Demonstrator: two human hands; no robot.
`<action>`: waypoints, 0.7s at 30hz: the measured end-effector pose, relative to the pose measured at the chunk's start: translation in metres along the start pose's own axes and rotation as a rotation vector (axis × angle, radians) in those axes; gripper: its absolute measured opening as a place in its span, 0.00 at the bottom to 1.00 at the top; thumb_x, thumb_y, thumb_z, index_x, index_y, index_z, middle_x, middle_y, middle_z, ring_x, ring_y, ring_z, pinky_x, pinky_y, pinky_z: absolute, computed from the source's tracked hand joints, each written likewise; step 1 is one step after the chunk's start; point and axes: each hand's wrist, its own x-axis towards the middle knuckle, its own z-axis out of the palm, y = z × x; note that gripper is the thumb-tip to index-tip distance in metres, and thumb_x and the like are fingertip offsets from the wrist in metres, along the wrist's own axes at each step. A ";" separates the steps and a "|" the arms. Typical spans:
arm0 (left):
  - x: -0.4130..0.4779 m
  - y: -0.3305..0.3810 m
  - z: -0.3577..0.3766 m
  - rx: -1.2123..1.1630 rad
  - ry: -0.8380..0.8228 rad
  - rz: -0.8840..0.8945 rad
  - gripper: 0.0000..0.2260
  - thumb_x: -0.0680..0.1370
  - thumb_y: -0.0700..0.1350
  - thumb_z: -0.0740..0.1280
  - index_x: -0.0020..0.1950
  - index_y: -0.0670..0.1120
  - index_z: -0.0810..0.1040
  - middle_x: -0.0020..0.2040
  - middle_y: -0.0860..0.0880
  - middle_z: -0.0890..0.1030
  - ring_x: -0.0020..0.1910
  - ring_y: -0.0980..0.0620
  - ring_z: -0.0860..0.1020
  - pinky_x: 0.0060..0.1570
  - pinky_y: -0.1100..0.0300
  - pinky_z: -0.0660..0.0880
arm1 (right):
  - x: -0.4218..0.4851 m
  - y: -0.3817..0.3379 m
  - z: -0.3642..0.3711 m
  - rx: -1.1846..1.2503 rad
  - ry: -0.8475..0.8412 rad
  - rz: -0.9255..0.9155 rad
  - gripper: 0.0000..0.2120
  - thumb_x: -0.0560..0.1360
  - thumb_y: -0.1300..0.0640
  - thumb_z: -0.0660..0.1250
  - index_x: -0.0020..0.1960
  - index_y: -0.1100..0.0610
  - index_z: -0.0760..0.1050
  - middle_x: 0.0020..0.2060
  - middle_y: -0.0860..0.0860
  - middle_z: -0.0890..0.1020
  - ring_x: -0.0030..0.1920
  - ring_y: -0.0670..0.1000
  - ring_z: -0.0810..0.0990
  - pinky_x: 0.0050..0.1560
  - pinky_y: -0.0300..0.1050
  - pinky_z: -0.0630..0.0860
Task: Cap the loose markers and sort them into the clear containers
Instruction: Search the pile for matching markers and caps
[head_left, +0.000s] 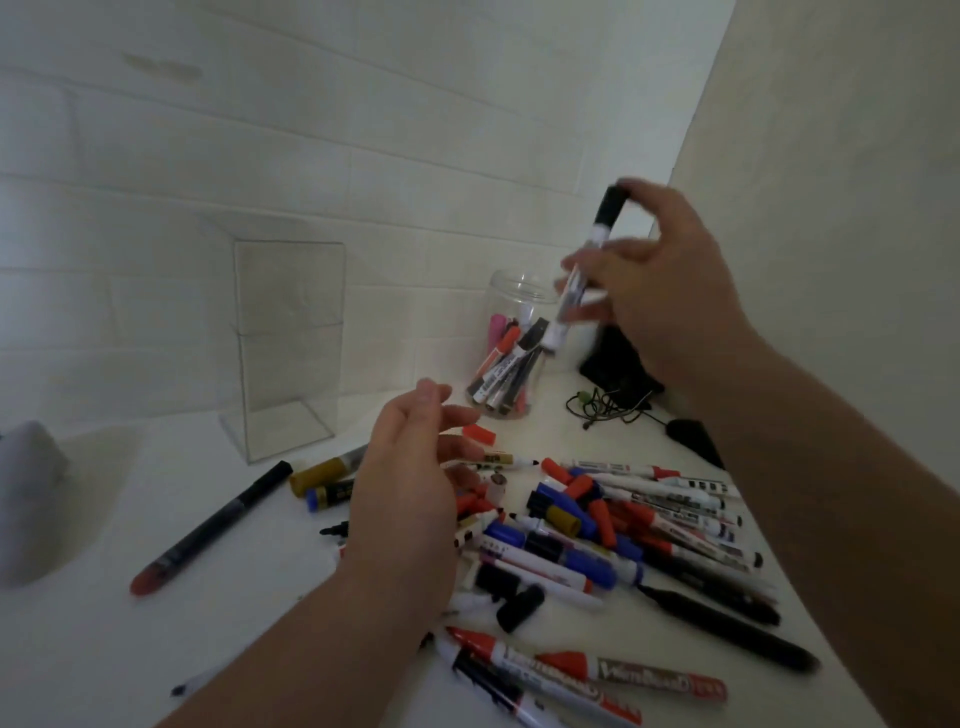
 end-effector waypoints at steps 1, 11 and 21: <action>-0.001 0.000 0.000 -0.024 0.030 0.021 0.13 0.84 0.54 0.58 0.53 0.48 0.78 0.36 0.52 0.83 0.30 0.56 0.76 0.27 0.60 0.75 | 0.024 0.002 0.002 0.029 0.076 -0.036 0.26 0.76 0.68 0.69 0.69 0.51 0.67 0.46 0.62 0.84 0.41 0.57 0.87 0.39 0.54 0.84; 0.009 0.004 -0.007 -0.180 0.123 -0.051 0.19 0.84 0.56 0.58 0.44 0.45 0.79 0.33 0.50 0.79 0.29 0.53 0.71 0.30 0.58 0.71 | 0.148 0.067 0.039 -0.570 0.234 -0.093 0.04 0.77 0.58 0.66 0.50 0.55 0.72 0.43 0.52 0.80 0.41 0.54 0.83 0.42 0.48 0.80; 0.010 -0.003 -0.009 -0.104 0.091 -0.042 0.20 0.83 0.53 0.61 0.33 0.51 0.79 0.30 0.50 0.77 0.29 0.52 0.71 0.34 0.55 0.71 | 0.107 0.084 0.028 -0.881 0.124 -0.051 0.12 0.78 0.55 0.60 0.45 0.57 0.82 0.42 0.50 0.83 0.44 0.52 0.81 0.51 0.47 0.79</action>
